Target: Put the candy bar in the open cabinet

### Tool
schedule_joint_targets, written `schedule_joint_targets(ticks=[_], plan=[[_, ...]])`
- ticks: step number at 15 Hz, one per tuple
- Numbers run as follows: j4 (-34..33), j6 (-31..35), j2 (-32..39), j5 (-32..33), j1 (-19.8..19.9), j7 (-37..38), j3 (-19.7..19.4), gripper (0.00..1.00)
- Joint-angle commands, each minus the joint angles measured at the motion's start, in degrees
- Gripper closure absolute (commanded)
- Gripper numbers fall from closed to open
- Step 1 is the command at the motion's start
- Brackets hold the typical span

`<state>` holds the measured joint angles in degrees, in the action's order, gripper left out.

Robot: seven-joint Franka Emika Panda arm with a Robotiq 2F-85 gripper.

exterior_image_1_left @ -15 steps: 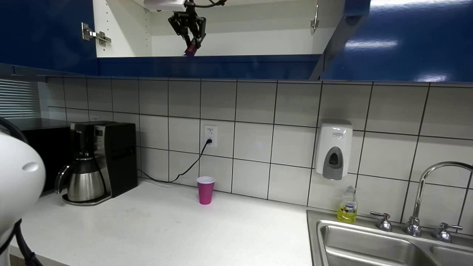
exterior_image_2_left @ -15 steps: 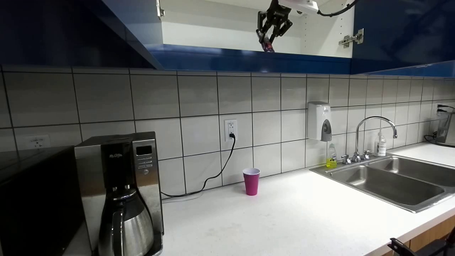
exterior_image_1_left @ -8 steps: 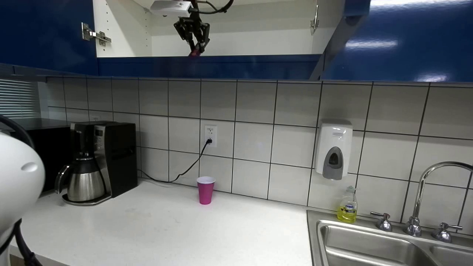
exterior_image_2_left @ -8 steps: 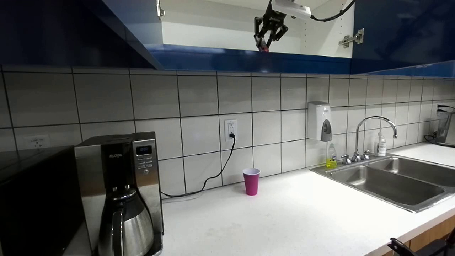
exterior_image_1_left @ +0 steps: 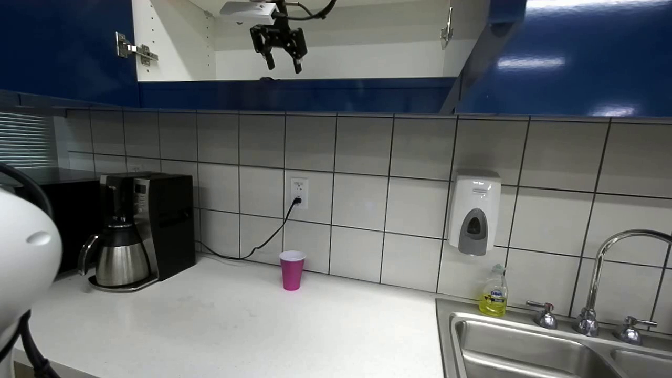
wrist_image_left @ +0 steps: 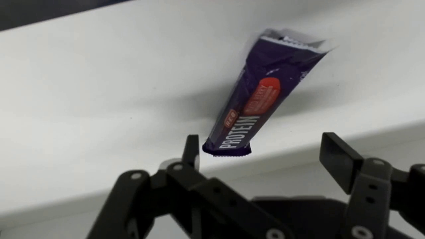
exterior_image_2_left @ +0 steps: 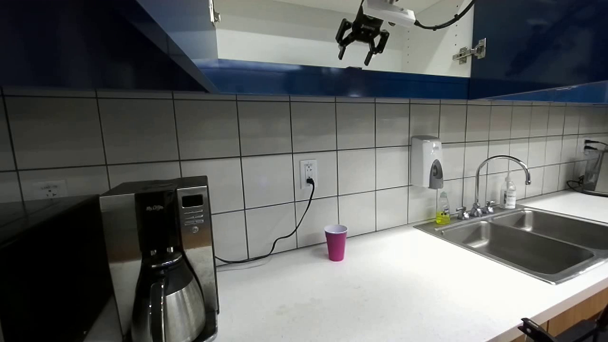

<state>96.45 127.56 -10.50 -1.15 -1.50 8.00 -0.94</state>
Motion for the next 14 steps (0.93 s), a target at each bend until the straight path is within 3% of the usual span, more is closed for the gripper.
schedule_joint_targets(ticks=[1, 14], plan=[[1.07, -1.34, -2.23, -0.19, 1.14, 0.35, 0.28, 0.0], [25.42, 10.23, -22.85, -0.65, -0.77, -9.04, -0.25, 0.0]])
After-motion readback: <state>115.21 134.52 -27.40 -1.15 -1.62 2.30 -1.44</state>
